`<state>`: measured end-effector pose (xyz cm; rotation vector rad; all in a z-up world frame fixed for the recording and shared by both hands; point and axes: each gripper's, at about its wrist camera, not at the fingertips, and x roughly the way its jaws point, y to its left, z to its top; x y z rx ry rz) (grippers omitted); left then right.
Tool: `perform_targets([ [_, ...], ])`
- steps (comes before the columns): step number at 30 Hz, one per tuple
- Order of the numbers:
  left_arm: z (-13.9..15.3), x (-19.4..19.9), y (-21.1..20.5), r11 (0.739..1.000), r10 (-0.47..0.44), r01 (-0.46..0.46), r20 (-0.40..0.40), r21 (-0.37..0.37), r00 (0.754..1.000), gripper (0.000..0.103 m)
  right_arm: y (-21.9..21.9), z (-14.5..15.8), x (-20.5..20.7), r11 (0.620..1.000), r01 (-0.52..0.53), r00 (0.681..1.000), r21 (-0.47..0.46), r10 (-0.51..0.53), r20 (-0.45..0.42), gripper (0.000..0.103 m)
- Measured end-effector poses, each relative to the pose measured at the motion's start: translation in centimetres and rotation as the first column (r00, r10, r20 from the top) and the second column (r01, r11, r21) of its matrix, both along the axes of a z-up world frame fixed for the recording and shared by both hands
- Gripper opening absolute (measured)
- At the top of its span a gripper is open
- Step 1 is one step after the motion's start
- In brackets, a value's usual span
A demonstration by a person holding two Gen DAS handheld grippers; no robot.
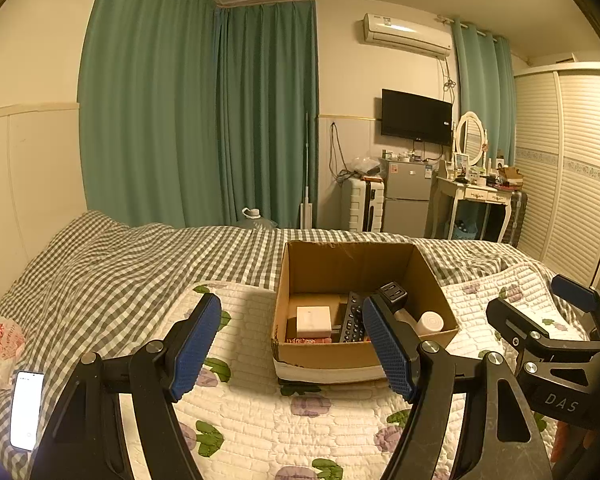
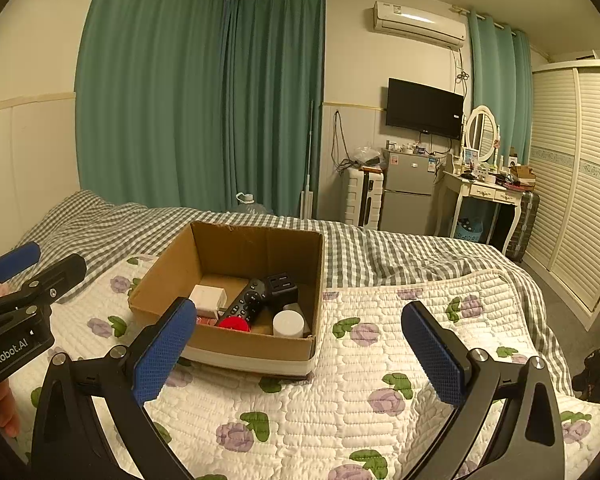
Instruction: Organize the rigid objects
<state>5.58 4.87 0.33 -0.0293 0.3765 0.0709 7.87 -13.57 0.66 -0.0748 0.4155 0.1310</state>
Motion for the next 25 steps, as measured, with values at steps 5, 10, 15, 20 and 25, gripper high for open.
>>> perform_targets([
  [5, -0.01, 0.01, 0.01, 1.000, 0.000, 0.000, 0.000, -0.001, 1.000, 0.076, 0.13, -0.06, 0.02, 1.000, -0.003, 1.000, -0.002, 0.003, -0.002, 0.103],
  [10, -0.04, 0.04, -0.02, 1.000, -0.008, 0.008, 0.000, 0.001, 1.000, 0.076, 0.20, -0.07, 0.10, 1.000, -0.004, 1.000, -0.002, 0.004, -0.004, 0.103],
  [15, -0.04, 0.03, 0.01, 1.000, -0.009, 0.009, 0.002, 0.000, 1.000, 0.076, 0.34, -0.19, 0.10, 1.000, -0.007, 1.000, 0.001, 0.007, -0.010, 0.103],
  [20, -0.08, 0.09, 0.06, 1.000, -0.016, 0.016, 0.001, -0.001, 1.000, 0.076, 0.53, -0.22, 0.37, 1.000, -0.009, 1.000, -0.003, 0.009, -0.018, 0.103],
  [25, -0.21, 0.19, 0.37, 1.000, -0.014, 0.014, -0.003, -0.004, 1.000, 0.076, 0.57, -0.23, 0.44, 1.000, -0.011, 1.000, -0.002, 0.011, -0.021, 0.103],
])
